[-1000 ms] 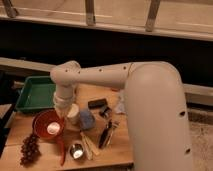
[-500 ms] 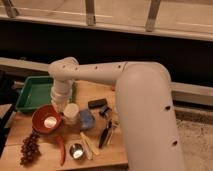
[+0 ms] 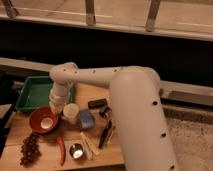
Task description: Stack bowls into tray
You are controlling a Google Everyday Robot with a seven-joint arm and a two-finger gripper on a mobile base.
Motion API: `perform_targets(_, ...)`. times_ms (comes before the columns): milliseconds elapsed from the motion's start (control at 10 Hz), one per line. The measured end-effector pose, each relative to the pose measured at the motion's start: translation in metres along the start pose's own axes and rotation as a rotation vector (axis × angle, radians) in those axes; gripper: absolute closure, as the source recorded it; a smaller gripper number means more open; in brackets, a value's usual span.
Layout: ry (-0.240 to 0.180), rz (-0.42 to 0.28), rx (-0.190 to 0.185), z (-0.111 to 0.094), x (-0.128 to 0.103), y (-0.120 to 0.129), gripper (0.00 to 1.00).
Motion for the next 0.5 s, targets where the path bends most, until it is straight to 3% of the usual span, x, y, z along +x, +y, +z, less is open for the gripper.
perform_targets(300,0.004,-0.006,-0.009,0.0061,0.0028,0.0025,0.36)
perform_targets(500,0.006,-0.013,-0.010,0.0052,0.0039,0.0066,0.32)
